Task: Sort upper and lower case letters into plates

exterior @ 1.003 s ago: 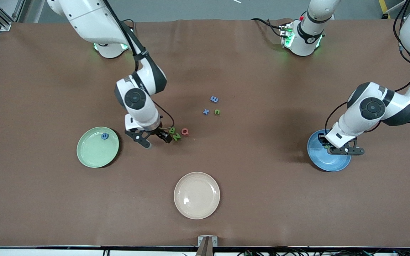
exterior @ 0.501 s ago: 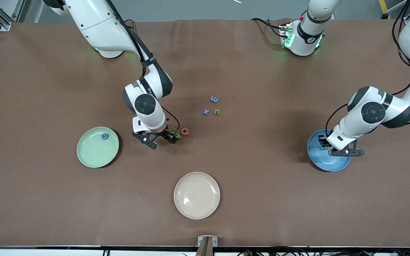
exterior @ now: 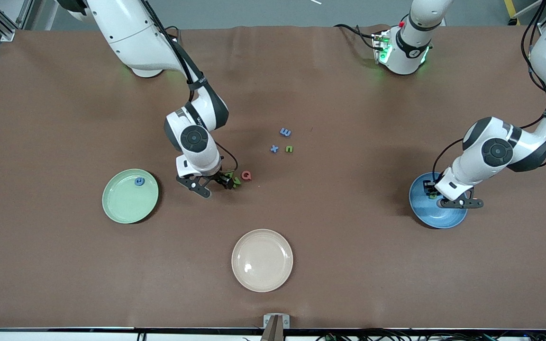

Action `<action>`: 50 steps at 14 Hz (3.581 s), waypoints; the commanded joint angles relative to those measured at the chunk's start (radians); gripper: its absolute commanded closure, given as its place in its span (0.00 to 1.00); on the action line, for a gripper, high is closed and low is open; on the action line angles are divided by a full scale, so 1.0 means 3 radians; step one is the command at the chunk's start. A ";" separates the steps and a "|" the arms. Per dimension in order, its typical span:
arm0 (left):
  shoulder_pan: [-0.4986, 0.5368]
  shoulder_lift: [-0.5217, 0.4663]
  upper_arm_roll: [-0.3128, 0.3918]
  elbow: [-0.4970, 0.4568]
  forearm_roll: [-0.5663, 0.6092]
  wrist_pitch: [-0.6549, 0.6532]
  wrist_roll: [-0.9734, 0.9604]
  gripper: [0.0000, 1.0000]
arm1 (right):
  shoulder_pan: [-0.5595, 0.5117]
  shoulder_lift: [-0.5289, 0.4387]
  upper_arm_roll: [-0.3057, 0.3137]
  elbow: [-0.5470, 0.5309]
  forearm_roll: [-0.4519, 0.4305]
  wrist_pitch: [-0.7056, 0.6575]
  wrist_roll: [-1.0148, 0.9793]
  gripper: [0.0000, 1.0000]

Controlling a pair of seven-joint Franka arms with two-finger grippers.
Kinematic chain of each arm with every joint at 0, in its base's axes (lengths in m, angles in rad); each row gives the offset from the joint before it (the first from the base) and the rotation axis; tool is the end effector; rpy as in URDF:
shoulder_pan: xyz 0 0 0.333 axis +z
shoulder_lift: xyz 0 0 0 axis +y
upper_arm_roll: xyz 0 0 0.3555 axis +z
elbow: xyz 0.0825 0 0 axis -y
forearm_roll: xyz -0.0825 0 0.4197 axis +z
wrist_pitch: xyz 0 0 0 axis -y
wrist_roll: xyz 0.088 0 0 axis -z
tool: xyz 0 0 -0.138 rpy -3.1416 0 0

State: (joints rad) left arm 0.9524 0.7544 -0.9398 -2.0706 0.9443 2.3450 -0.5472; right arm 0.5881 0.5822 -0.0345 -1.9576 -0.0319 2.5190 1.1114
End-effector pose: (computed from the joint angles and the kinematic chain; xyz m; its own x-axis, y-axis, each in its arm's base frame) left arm 0.6102 0.0249 0.1616 0.9992 -0.0388 0.0131 -0.0384 -0.9986 -0.0354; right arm 0.5574 0.3444 0.1457 0.8647 -0.5017 0.0238 -0.5023 -0.8640 0.0355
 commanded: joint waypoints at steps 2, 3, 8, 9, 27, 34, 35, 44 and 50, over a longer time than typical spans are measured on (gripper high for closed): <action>-0.0010 -0.0116 -0.0180 -0.0098 0.0023 -0.0044 -0.0113 0.00 | 0.0116 -0.0028 -0.0008 -0.0091 -0.0057 0.0071 0.0120 0.00; -0.0004 -0.0122 -0.0343 -0.0129 0.0013 -0.0176 -0.0296 0.00 | 0.0156 -0.0028 -0.0008 -0.0091 -0.0057 0.0071 0.0171 0.00; -0.0238 -0.0111 -0.1228 -0.0042 -0.0420 -0.0974 -0.1401 0.00 | 0.0274 -0.0028 -0.0008 -0.0096 -0.0057 0.0071 0.0355 0.01; -0.0351 -0.0116 -0.1259 0.0004 -0.0528 -0.1010 -0.1488 0.00 | 0.0274 -0.0028 -0.0008 -0.0096 -0.0057 0.0071 0.0355 0.05; -0.2345 0.0190 -0.0662 0.0280 -0.0601 -0.0578 -0.5410 0.00 | 0.0172 -0.0044 -0.0008 -0.0101 -0.0047 0.0066 0.0233 0.99; -0.3139 0.0165 -0.0155 0.0280 -0.0555 -0.0367 -0.6065 0.00 | -0.0379 -0.0482 -0.0008 -0.0264 -0.0047 -0.0221 -0.0711 1.00; -0.3149 0.0165 -0.0155 0.0275 -0.0555 -0.0367 -0.6096 0.00 | -0.0568 -0.0590 -0.0008 -0.0371 -0.0047 -0.0226 -0.1042 1.00; -0.3389 0.0195 0.0008 0.0285 -0.0591 -0.0208 -0.6173 0.11 | -0.1817 -0.0667 -0.0003 -0.0627 -0.0016 -0.0048 -0.3192 1.00; -0.3481 0.0246 0.0101 0.0311 -0.0591 -0.0126 -0.6173 0.32 | -0.2017 -0.0540 0.0002 -0.0740 -0.0016 0.0321 -0.3480 0.99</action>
State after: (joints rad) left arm -0.0760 0.8213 -0.9172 -1.9866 0.7795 2.2920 -2.3808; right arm 0.0096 0.4181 -0.0562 -2.1615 -0.0331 2.5881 0.0868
